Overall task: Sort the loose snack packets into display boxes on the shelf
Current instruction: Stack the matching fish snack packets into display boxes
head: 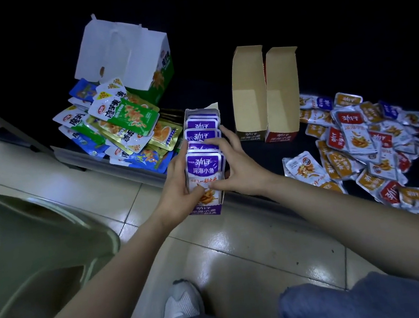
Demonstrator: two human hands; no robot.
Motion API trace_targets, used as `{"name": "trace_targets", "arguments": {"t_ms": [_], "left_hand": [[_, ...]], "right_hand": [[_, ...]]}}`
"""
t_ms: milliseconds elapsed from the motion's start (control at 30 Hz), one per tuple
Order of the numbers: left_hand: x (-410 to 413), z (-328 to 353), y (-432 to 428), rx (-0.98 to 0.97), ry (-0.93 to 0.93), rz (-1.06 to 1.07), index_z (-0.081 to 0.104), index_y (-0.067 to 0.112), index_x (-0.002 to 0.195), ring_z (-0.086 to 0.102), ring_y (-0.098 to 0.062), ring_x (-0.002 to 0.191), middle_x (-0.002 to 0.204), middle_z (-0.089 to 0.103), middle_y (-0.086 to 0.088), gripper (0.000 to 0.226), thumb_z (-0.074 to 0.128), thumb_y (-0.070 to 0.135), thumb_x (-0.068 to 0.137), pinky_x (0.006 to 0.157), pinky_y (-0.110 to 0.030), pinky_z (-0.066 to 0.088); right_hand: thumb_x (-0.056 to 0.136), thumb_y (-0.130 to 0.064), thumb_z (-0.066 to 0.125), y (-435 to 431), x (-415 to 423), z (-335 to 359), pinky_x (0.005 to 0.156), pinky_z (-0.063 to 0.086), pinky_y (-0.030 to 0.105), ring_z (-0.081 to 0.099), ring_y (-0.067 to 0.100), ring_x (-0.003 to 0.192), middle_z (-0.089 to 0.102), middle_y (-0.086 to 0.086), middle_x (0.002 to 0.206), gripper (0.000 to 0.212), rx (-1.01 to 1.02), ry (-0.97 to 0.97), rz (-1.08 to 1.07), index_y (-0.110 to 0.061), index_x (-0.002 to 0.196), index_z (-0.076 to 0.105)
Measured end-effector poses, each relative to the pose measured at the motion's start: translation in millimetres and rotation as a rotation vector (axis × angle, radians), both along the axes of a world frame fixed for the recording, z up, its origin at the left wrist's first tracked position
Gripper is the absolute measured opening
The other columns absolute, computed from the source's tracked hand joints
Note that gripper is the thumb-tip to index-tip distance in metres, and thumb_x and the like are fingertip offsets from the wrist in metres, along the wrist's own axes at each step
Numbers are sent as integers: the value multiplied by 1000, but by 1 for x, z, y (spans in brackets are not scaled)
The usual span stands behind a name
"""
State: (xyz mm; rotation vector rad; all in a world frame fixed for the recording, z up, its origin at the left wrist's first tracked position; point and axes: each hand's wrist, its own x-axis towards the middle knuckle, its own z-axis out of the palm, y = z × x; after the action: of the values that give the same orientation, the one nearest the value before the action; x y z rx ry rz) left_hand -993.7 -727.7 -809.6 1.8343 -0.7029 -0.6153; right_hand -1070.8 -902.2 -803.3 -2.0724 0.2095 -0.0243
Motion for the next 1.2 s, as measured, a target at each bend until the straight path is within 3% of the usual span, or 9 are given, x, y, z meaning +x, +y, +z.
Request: {"name": "trace_targets", "arguments": {"t_ms": [233,367,467,633,767,867,967,1067,1200], "left_hand": [[5,1,-9,60,-159,80,13,24,155,32,26,114,142,36,-7,90,60,21,79,83,4,35],[1,11,-6,54,-225,106,27,17,151,36,-5,133,146,32,-6,83,49,44,76,105,-18,37],[-2,24,-13,48,-474,201,40,9,141,34,-19,136,144,34,-10,65,44,31,81,109,-46,38],[-20,60,-83,-74,-863,90,61,8,115,47,-26,109,117,52,-11,39,48,10,78,94,-34,35],[-45,47,-156,-45,-657,-321,68,11,101,55,-26,97,99,61,-7,32,45,17,79,86,-38,43],[-64,15,-198,244,-558,-620,61,17,123,51,-30,114,118,58,-10,35,53,23,90,95,-38,41],[-83,-11,-219,526,-521,-776,32,32,150,20,-30,144,159,22,-8,63,58,38,94,114,-42,25],[-96,-27,-227,609,-556,-823,26,38,151,4,-27,149,164,6,-3,68,56,52,92,119,-47,16],[-98,-35,-234,454,-643,-688,56,24,129,26,-27,138,143,40,-9,46,63,44,88,110,-39,25]], "right_hand": [[80,-24,79,-2,5,-4,114,36,40,6,11,147,-15,-3,159,104,62,80,-5,-29,155,7],[81,-29,77,-6,-5,1,113,32,28,5,6,145,-11,-1,160,101,63,47,-11,-28,155,9],[85,-28,74,-17,-15,4,102,43,28,24,13,143,7,3,160,86,32,-48,-53,-25,153,22],[92,-7,62,-67,-44,17,87,53,27,61,2,103,61,6,124,32,52,-147,-284,-12,123,60],[92,7,52,-122,-97,14,84,54,23,68,24,98,71,12,101,23,46,-38,-473,-2,109,66],[94,-2,54,-152,-144,1,85,45,11,60,23,111,62,8,116,26,-127,98,-606,-5,118,62],[94,-21,60,-173,-184,-24,110,32,36,31,29,140,34,11,152,53,-344,314,-659,-15,143,43],[94,-37,59,-175,-209,-41,117,18,47,7,26,149,11,2,162,65,-455,535,-533,-24,151,29],[89,-32,62,-184,-214,-44,103,36,49,45,28,123,55,3,129,22,-496,309,-578,-22,107,70]]}}
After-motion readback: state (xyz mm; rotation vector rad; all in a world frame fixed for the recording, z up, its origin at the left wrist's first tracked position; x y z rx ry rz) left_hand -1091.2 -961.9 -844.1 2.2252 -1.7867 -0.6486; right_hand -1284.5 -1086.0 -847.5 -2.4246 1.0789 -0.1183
